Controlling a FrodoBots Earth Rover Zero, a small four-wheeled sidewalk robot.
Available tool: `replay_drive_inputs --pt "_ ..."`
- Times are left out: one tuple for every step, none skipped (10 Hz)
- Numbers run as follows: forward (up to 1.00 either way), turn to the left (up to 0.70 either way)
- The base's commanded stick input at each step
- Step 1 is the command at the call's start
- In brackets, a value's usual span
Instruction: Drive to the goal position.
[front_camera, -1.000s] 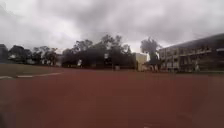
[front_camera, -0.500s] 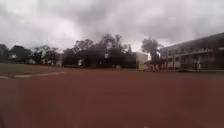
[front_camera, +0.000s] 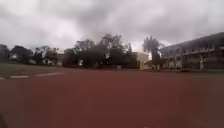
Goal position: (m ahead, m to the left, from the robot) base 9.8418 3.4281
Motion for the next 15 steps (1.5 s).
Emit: replay_drive_inputs --pt "0.70 0.00" --pt "0.70 0.00" --pt "0.70 0.00" --pt "0.70 0.00" --pt "0.70 0.00" --pt "0.70 0.00" --pt "0.70 0.00" --pt "0.70 0.00" --pt "0.70 0.00" --pt "0.70 0.00" --pt "0.70 0.00" --pt "0.70 0.00" --pt "0.70 0.00" --pt "0.70 0.00" --pt "0.70 0.00"
